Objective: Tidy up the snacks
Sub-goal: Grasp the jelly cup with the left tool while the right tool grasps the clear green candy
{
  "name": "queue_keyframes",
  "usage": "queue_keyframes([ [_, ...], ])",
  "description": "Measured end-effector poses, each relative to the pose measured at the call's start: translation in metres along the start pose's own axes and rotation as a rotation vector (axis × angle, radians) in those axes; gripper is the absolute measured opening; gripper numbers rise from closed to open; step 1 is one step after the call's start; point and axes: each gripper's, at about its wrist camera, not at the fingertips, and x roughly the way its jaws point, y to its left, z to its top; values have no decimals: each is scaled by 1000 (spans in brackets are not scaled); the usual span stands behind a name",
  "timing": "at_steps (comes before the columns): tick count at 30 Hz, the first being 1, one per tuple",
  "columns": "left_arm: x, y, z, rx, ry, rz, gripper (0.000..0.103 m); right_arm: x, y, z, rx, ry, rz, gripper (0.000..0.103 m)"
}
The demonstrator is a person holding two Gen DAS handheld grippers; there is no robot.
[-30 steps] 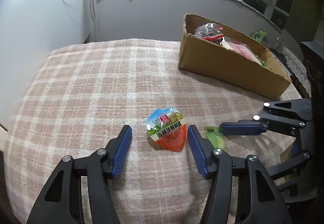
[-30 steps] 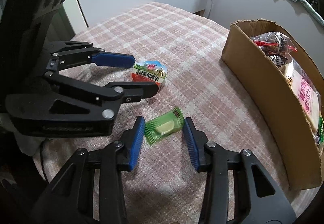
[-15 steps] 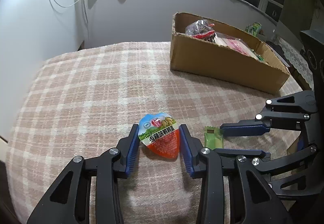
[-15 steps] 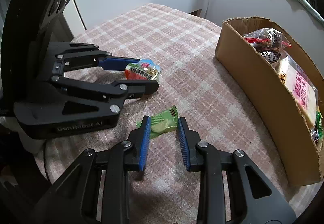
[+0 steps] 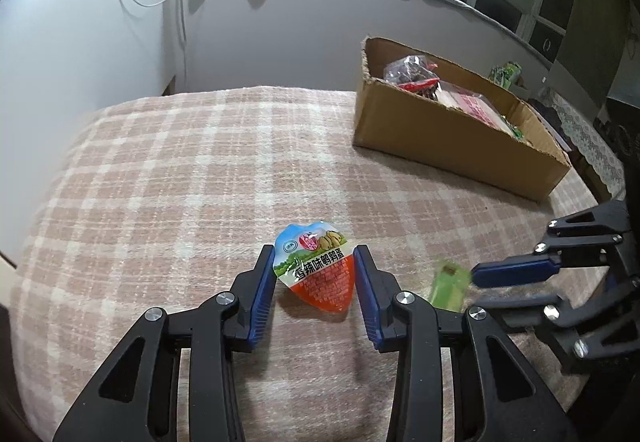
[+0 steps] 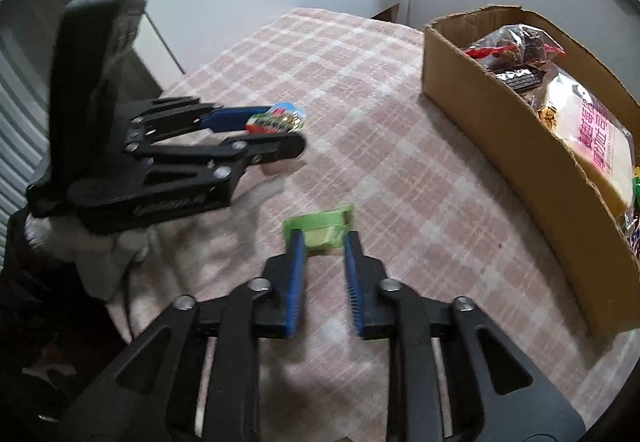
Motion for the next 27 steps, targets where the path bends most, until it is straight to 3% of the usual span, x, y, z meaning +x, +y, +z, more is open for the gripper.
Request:
queue_keyframes([
  [3,-2,3,0,-5,-3,-4,37,2,8,0,-6,28,61,42],
  [8,-4,6,-1,-14,-7,-8,37,20,15,-1,-11,74,27,42],
  [16,-7,8,-1,-23,-15,-15,37,32,10,18,35,48,8,42],
  [24,-12,19,-1,-54,-27,-4,37,44,43,24,-118,34,-98,45],
  [27,-13,22,-2,-59,-27,-4,37,42,36,23,-126,33,-77,55],
])
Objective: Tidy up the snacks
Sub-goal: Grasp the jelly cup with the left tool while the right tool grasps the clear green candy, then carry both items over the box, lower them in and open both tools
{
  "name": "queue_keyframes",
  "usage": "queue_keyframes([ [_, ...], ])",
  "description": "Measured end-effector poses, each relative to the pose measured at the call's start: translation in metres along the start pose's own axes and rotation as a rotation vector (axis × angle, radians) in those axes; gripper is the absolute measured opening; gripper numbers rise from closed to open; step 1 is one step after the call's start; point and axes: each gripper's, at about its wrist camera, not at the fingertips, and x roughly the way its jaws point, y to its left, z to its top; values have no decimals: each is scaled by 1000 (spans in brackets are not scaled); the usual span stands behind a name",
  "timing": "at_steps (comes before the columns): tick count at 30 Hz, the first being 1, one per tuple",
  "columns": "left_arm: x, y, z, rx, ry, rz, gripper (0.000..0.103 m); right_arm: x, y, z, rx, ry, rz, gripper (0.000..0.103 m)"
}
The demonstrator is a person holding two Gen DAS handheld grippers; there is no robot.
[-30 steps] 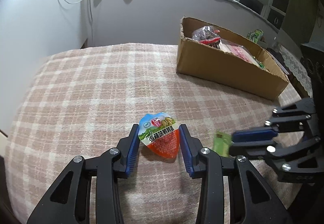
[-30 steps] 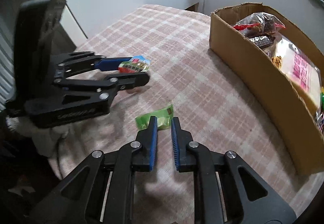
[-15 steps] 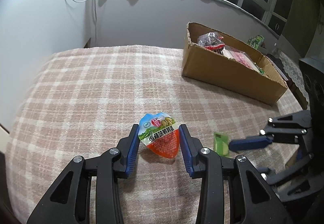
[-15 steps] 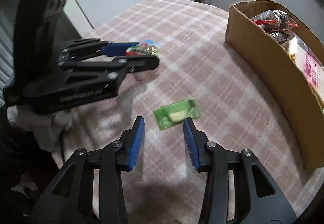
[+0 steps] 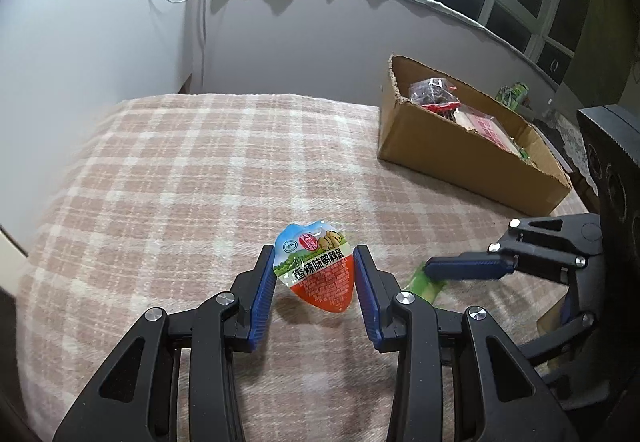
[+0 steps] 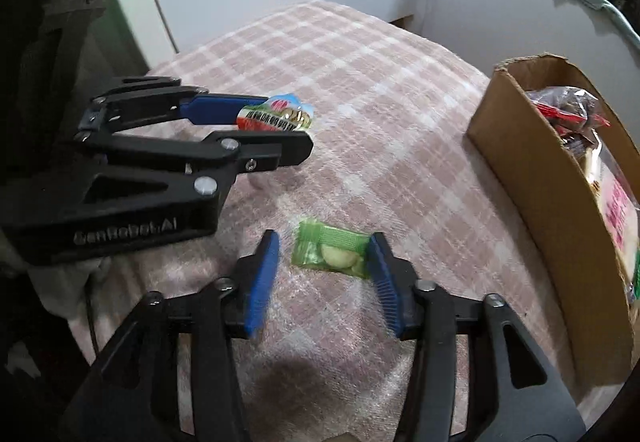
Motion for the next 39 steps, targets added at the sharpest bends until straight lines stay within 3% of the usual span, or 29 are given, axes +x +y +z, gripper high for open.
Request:
queue_keyframes([
  [3,0,0,0,1,0,-3,37,0,-2,-2,-52,-10,5,64],
  [12,1,1,0,-1,4,-1,37,9,2,6,-137,-4,28,63],
  [14,2,0,0,-1,4,-1,37,7,2,5,-133,2,39,55],
  [17,2,0,0,3,3,-2,37,2,-3,2,-98,16,42,29],
  [18,1,0,0,3,2,-2,37,0,-4,0,-89,14,53,25],
  [25,0,-1,-1,8,-2,2,37,-4,-10,-2,-55,3,70,21],
  [30,-1,-1,-1,8,-9,0,37,-12,-21,-3,1,-24,60,8],
  [39,-7,-7,3,12,-34,-10,37,-28,-44,-5,94,-73,49,6],
])
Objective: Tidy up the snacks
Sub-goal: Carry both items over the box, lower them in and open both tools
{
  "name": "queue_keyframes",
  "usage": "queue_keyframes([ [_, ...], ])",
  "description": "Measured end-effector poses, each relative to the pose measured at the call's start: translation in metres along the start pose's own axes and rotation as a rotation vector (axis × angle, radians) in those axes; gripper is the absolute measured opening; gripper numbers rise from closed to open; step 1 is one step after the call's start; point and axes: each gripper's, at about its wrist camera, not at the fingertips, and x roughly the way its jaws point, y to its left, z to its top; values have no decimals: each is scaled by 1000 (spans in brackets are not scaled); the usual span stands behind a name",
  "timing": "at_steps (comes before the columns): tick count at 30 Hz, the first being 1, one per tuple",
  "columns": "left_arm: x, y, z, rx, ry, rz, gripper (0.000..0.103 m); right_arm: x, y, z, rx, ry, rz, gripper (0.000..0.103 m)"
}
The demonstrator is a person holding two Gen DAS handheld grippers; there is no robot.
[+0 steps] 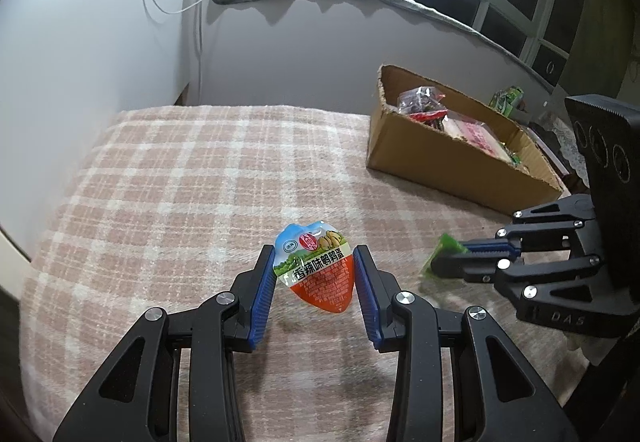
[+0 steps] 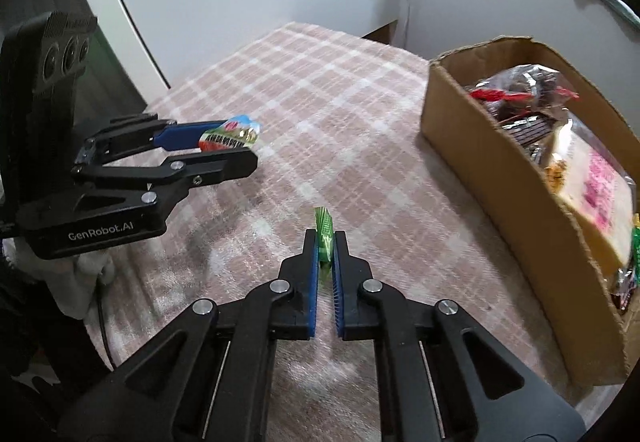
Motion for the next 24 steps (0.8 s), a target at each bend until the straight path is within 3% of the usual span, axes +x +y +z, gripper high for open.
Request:
queue_keyframes([
  [10,-14,-27,26,27,-70,-37,37,-52,-26,10,52,-125,-50,6],
  [24,-9,-78,68,101,-124,-72,37,-106,-85,12,143,-233,-162,6],
])
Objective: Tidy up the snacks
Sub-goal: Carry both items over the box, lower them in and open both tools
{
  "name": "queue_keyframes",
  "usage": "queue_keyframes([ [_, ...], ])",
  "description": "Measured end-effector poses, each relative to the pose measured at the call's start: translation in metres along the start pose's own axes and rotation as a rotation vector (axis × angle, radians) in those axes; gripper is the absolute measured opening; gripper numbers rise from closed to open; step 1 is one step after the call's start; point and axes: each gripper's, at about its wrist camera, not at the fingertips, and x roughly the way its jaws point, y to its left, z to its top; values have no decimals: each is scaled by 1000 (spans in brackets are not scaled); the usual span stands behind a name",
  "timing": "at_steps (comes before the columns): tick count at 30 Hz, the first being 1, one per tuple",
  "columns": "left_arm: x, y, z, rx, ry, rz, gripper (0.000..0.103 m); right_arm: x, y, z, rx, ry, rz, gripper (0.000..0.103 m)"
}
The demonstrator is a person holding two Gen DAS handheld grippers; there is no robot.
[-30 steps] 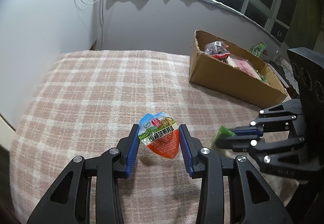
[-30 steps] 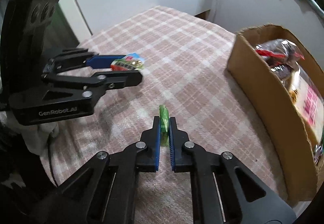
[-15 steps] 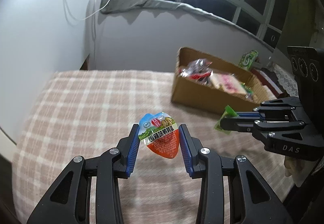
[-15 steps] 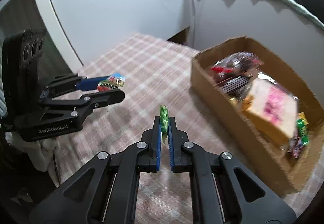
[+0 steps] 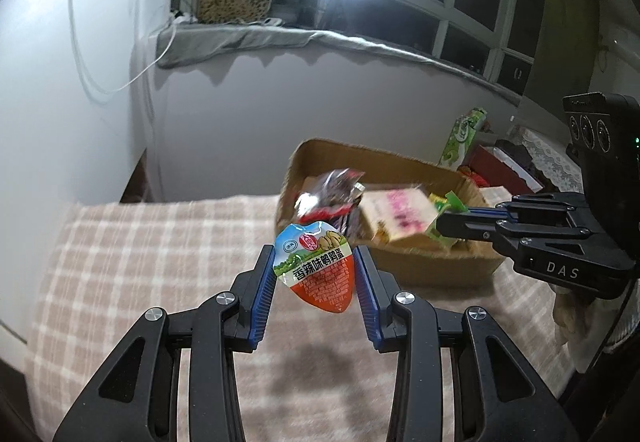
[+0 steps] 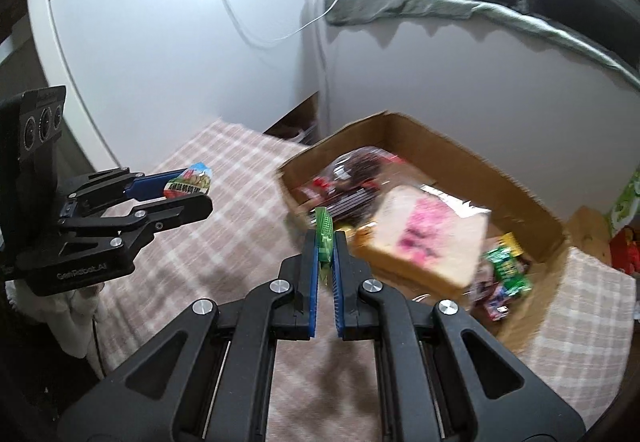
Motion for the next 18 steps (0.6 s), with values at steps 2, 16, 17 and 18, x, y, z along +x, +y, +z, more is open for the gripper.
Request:
queue_keyframes([
  [2,4,-6,9,18,-8,-2,37,-4,-11,3,8,-16,-36,6],
  [16,62,-44,42,82,27,-56,37,6,-80,2,99,13,-174,6],
  [17,66,-47,42,82,31,-57,37,7,-80,1,95,18,-175,6],
  [18,67,-49,42,84,32,-55,37,7,-82,-1,93,22,-184,6],
])
